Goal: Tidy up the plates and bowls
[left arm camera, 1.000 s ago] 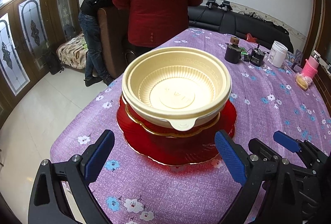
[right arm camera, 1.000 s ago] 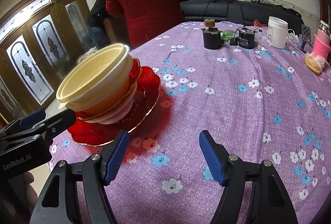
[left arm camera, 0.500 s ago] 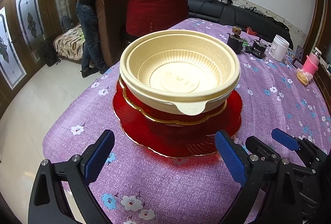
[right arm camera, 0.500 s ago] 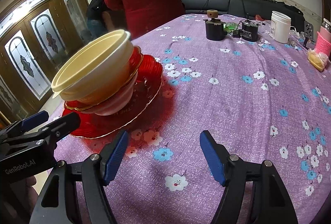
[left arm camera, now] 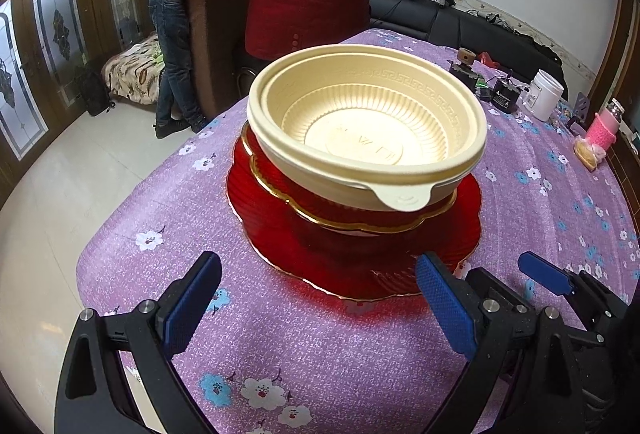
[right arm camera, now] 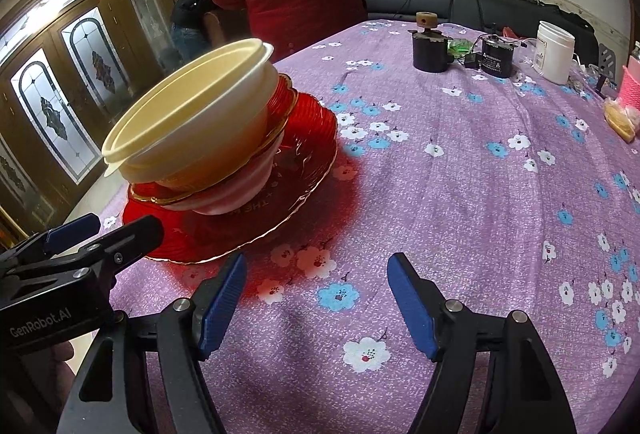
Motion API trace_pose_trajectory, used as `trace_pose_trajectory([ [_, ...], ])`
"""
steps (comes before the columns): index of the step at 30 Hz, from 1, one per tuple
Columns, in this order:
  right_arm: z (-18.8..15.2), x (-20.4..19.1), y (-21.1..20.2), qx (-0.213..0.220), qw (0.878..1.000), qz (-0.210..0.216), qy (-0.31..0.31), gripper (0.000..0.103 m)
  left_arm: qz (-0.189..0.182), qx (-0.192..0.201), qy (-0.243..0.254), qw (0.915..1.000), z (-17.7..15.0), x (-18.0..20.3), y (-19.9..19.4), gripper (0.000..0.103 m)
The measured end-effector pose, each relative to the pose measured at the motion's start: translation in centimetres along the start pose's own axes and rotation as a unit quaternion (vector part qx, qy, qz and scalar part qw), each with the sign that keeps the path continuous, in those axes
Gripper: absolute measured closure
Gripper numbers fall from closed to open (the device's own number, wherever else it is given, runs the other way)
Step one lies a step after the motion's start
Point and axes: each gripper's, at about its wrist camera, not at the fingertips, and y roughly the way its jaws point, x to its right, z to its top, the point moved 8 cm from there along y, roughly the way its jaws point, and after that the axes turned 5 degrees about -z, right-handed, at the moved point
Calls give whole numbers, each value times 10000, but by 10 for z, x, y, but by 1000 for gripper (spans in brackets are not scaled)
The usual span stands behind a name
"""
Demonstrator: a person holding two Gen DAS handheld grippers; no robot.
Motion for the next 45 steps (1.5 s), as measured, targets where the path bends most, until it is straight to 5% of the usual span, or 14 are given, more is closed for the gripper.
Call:
trace_pose_trajectory([
  [45,-7,0,2,-65,10000,47,59,25,-71,-161,11,9998,-9,4,7,5],
])
